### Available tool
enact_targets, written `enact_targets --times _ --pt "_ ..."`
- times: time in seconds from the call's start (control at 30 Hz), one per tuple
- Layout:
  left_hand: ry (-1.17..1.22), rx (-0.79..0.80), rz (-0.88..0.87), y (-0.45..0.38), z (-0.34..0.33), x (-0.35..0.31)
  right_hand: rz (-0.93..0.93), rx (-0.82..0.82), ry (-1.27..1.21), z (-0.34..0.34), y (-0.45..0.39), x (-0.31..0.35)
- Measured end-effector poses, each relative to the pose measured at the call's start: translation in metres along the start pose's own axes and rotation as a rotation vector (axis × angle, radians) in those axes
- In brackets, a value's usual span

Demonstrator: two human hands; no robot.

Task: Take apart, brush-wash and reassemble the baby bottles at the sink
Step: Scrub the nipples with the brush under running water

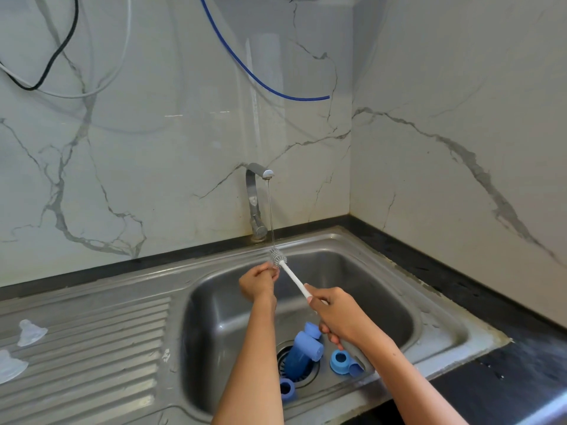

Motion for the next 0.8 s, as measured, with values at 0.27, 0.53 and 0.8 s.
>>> enact_targets --times 0.27,0.53,0.8 --pt "-0.059 0.113 -0.055 0.003 -0.01 -0.003 0.016 -0.052 0.01 0.003 -0.006 0.008" --pt "-0.043 0.002 -0.035 -0.003 0.005 -0.001 0.026 -0.026 0.048 0.0 0.002 0.003" --pt "-0.092 0.135 -0.028 0.007 -0.013 -0.001 -0.008 -0.1 0.02 0.007 -0.011 0.003"
Point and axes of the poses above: each hand's wrist, its own y-axis away from the middle knuckle, its own z-axis out of the back of the hand, x = y × z, the point moved 8 cm from there along -y, towards the middle knuckle, and after that the axes turned 3 degrees about y, right-handed, at the moved point
